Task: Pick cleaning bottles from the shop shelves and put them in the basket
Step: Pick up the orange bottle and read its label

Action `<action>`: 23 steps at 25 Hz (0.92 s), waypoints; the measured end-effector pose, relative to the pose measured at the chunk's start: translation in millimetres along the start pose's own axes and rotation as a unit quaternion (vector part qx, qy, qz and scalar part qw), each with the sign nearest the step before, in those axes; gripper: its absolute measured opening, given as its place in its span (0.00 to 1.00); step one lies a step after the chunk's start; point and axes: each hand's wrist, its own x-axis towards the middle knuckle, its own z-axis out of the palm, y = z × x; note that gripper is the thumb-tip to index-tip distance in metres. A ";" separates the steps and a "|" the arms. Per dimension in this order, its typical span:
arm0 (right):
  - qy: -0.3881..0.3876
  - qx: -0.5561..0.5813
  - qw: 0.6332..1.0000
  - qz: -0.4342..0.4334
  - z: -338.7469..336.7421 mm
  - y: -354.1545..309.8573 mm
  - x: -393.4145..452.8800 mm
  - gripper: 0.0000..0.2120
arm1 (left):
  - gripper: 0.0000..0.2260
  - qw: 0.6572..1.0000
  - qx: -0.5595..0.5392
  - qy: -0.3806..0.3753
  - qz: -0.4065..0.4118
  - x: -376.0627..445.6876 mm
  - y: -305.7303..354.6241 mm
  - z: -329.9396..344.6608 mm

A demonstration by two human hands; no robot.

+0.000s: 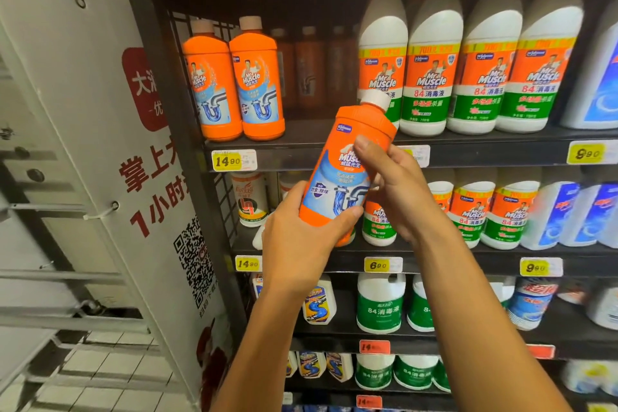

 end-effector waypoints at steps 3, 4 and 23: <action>0.043 0.138 0.987 0.070 -1.4 7.6 -2.6 0.33 | 0.30 1.000 0.028 0.002 -0.002 10.4 10.8 -3.2; 0.059 0.172 0.979 0.089 -2.8 8.9 -2.1 0.35 | 0.31 1.000 -0.016 -0.012 -0.019 15.4 15.0 -4.9; -0.057 -0.128 0.986 -0.089 -57.8 -37.8 -14.7 0.24 | 0.32 0.922 -0.242 -0.300 -0.041 15.5 -7.2 25.6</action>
